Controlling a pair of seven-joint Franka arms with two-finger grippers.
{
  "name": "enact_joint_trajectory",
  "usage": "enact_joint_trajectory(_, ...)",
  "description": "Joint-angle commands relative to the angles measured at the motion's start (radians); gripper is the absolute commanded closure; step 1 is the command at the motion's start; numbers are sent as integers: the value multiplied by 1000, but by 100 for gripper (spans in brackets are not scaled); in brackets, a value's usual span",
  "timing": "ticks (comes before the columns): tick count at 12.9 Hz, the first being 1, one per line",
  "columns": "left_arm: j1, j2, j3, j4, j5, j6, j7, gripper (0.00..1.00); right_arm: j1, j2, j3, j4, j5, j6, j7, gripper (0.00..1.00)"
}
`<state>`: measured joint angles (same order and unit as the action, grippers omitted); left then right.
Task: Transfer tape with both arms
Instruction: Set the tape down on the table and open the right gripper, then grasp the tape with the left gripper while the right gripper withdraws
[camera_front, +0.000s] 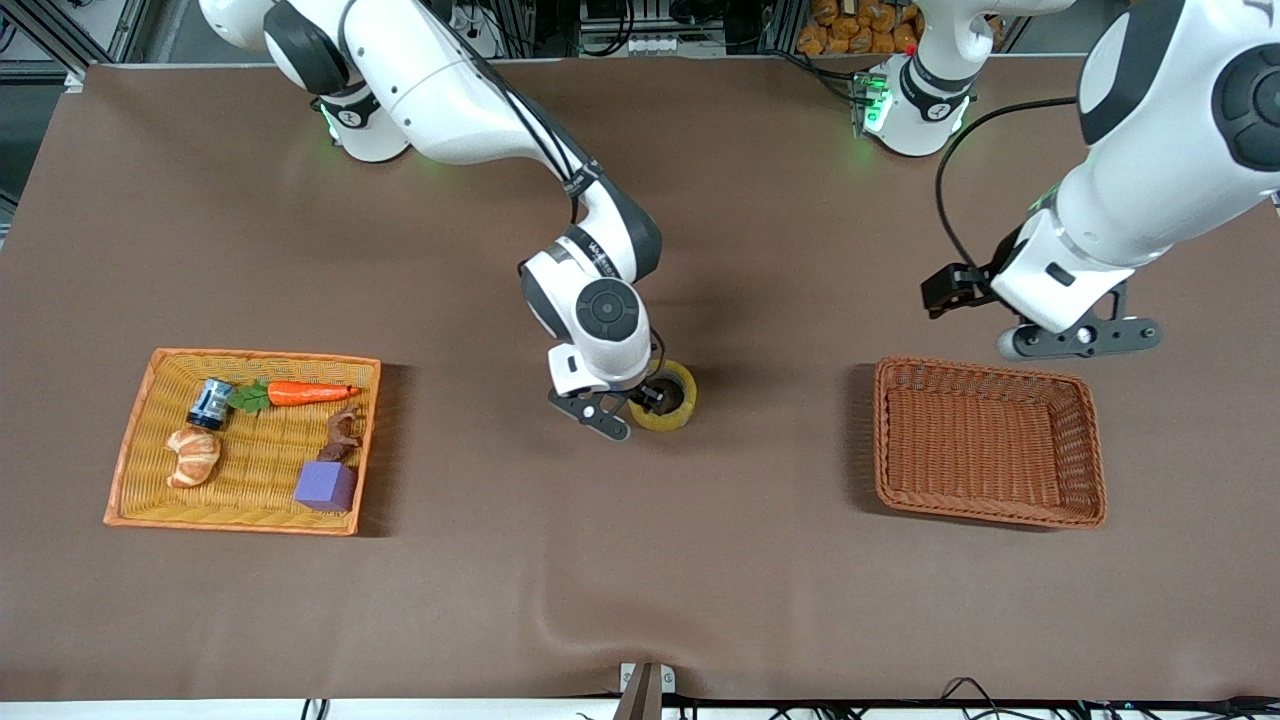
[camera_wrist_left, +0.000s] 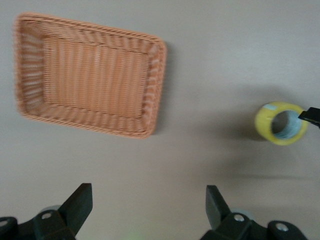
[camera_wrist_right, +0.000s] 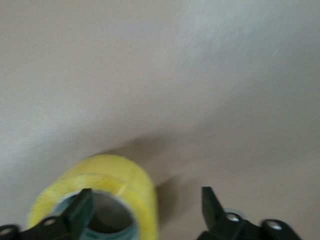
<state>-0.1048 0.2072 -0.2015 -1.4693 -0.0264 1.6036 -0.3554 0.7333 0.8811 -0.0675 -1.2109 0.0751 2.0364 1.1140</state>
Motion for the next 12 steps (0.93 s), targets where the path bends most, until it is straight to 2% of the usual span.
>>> enact_joint_trajectory(1,-48,89,-2,0,-33,88,-27,0,-78,-63,9,-9,-2,-140,-187,0)
enact_joint_trajectory(2,-102,121,-1,-3,-29,125,-52,0,-119,-103,15,-12,0,-168,-236,0)
enact_joint_trajectory(5,-234,271,-2,-2,-18,270,-330,0,-217,-169,17,-19,2,-287,-405,0)
enact_joint_trajectory(7,-311,346,-2,0,-20,405,-385,0,-288,-211,17,-19,2,-378,-561,0)
enact_joint_trajectory(9,-332,420,4,1,-9,501,-419,0,-362,-263,17,-59,2,-415,-696,0)
enact_joint_trajectory(12,-345,491,7,1,28,594,-433,0,-460,-368,15,-183,0,-406,-892,0)
